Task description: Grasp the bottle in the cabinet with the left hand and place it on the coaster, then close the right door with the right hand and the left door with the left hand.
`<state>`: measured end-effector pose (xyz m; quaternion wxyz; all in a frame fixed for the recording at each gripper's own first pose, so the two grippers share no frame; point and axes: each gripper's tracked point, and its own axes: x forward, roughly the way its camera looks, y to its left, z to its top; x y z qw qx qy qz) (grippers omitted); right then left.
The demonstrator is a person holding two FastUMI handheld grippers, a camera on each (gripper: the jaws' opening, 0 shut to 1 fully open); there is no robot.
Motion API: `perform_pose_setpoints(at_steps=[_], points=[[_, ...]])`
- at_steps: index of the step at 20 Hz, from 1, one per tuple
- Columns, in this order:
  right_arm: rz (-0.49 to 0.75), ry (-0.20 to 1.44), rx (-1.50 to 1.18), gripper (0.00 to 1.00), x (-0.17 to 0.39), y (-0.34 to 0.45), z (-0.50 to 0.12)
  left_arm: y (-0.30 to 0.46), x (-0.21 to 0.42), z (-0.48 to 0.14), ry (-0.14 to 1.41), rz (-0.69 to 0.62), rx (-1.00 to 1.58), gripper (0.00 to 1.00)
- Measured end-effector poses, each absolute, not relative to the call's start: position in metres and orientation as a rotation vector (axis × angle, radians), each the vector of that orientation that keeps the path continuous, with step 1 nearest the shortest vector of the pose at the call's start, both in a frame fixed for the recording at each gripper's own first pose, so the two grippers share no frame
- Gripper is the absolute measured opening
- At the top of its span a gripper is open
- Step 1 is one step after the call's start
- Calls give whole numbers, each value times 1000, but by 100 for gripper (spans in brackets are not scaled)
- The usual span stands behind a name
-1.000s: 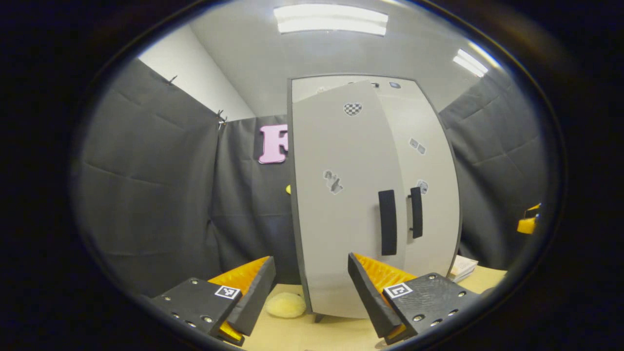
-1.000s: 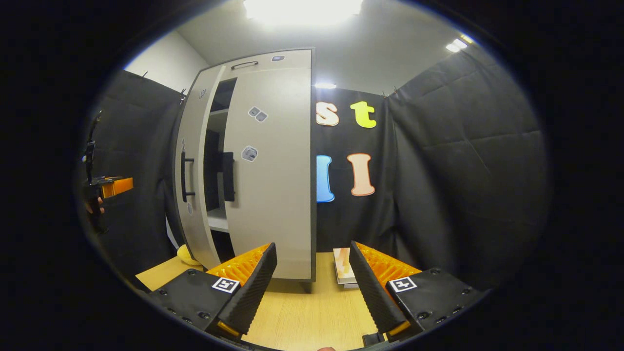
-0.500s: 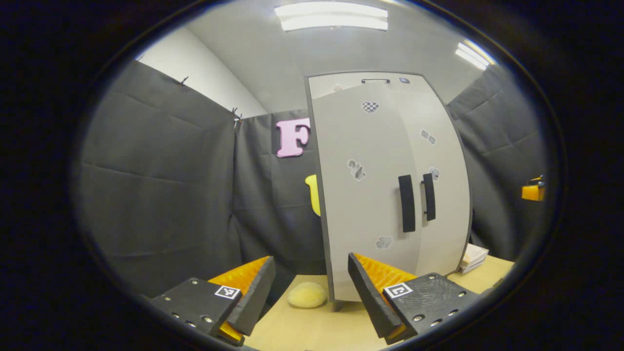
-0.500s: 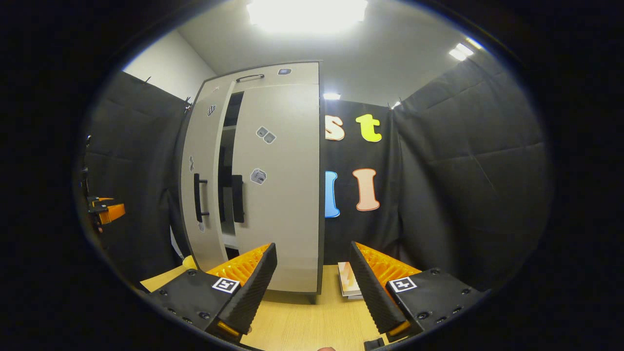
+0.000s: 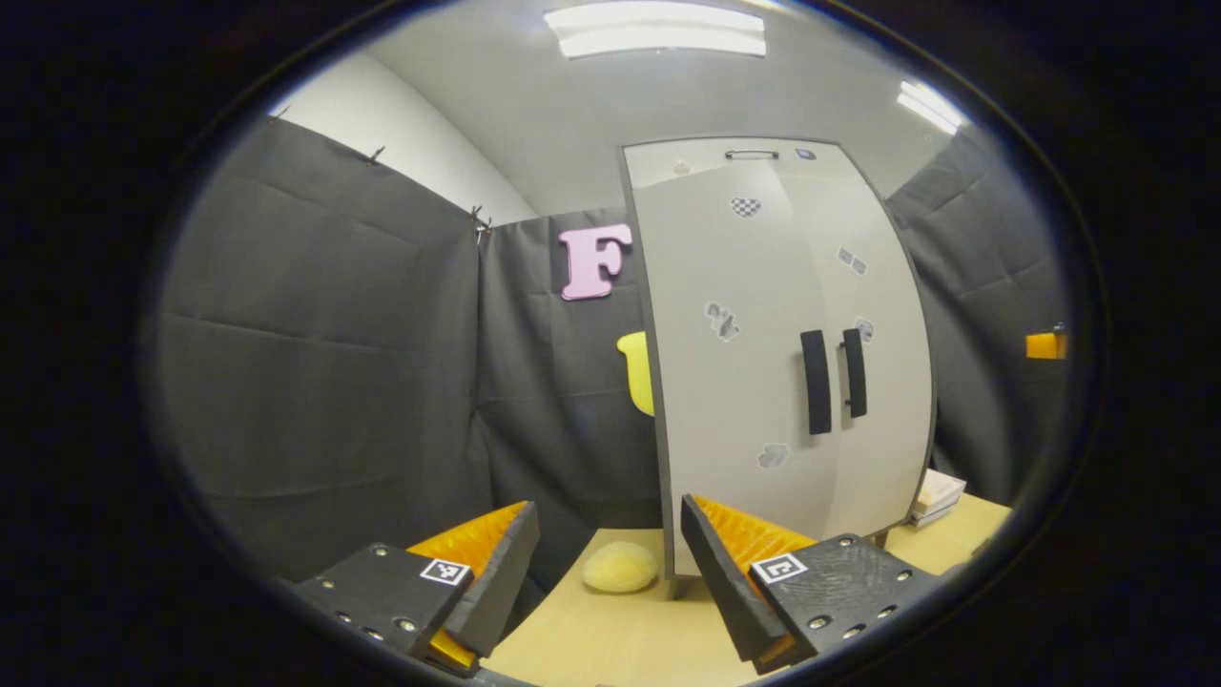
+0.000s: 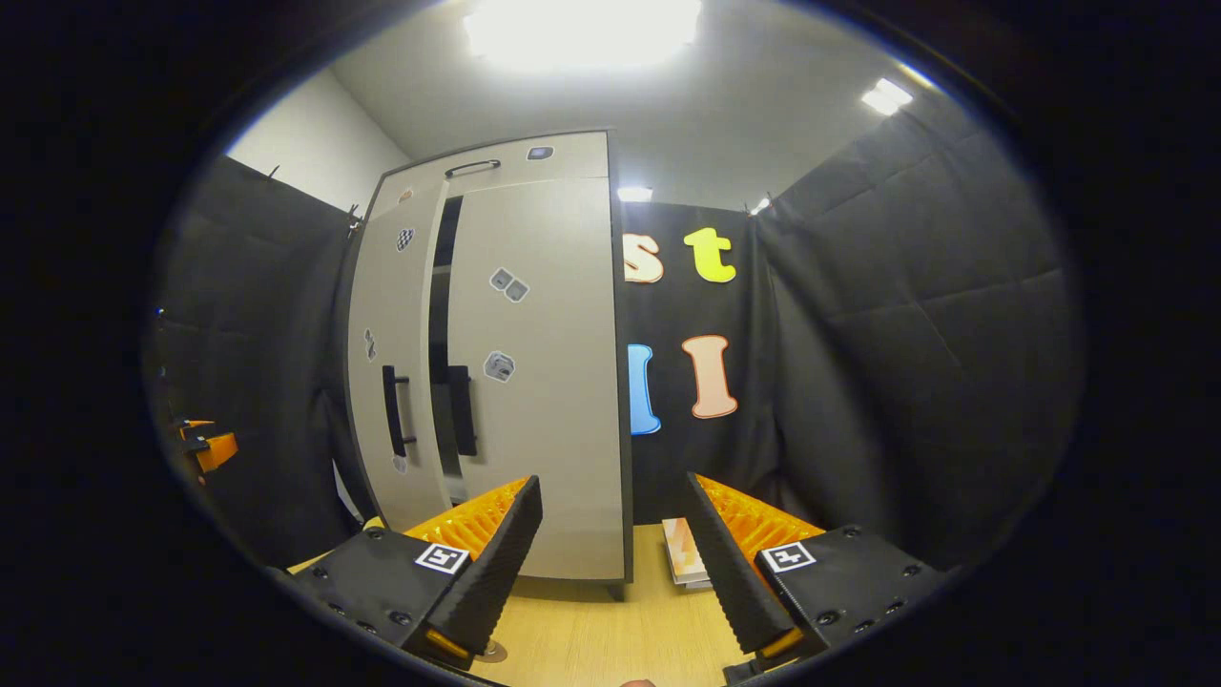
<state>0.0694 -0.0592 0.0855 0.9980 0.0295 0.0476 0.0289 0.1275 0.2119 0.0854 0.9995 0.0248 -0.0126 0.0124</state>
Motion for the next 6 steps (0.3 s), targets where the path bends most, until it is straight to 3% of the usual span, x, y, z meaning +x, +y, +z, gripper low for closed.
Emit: perform_pose_setpoints(at_steps=[6], points=[[52, 98, 53, 95, 67, -57, 83, 211, 125, 84, -22, 19, 44, 91]])
